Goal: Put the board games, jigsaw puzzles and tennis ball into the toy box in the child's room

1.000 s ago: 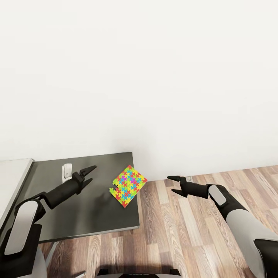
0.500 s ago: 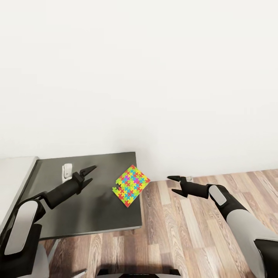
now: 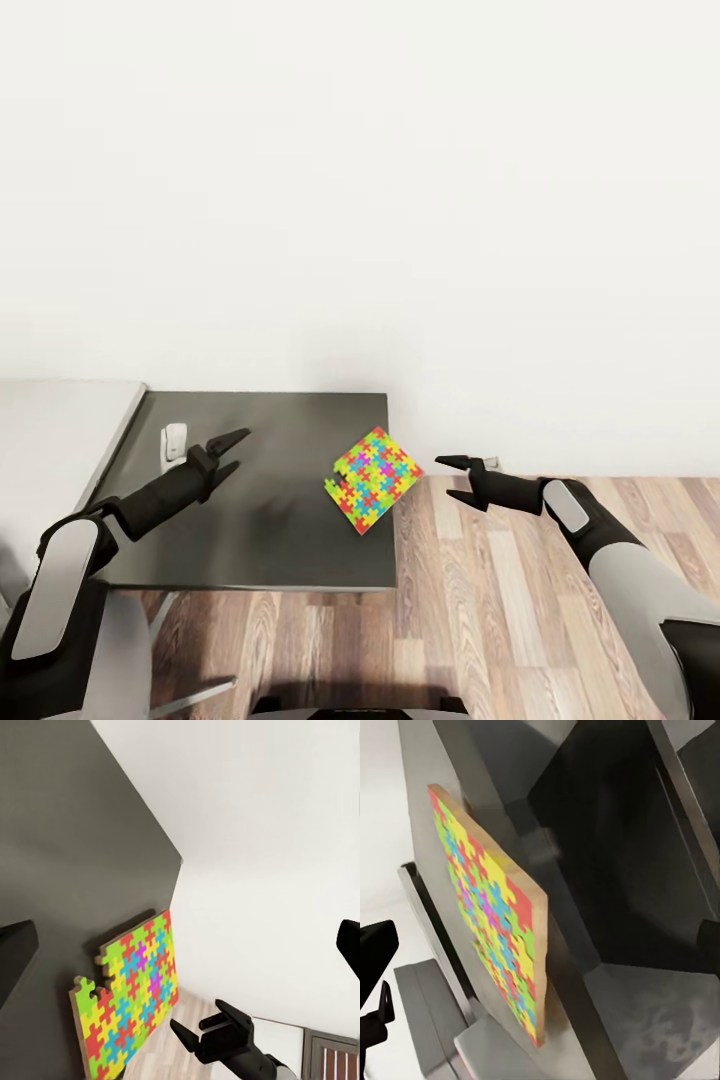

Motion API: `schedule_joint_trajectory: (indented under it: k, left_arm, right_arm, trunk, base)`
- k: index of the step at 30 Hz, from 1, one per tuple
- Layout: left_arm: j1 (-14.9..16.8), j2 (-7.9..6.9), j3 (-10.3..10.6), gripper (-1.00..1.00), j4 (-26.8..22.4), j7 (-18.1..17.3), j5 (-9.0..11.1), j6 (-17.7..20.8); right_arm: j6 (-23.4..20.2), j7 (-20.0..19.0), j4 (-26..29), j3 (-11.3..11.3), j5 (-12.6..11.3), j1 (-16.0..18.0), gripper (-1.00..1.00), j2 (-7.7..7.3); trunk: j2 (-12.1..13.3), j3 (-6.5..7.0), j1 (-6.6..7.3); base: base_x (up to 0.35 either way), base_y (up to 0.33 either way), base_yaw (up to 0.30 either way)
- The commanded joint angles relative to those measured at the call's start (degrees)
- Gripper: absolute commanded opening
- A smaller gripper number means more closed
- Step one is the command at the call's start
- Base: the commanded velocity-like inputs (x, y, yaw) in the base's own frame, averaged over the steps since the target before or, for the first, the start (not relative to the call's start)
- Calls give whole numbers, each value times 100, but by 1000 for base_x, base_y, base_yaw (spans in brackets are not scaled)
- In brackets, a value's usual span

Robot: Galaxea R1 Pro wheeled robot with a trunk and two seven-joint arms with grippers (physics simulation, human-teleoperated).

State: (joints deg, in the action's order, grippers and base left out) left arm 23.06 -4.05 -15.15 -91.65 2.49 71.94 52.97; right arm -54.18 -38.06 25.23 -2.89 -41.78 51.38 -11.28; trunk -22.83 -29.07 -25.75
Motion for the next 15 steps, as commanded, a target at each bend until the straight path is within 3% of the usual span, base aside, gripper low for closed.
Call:
schedule_joint_trajectory:
  k: [1,15]
  left_arm:
    - [5,1,-4,100,-2,26,31,29]
    - [6,1,2,100,-2,30,28,29]
  right_arm:
    - [-25,-26,0,-27,31,1,100,-5]
    - [-14,-26,0,-35,30,-12,100,-50]
  trunk:
    - [-9,-8,-3]
    - [-9,-8,-3]
  base:
    - [0,0,137]
    - [0,0,50]
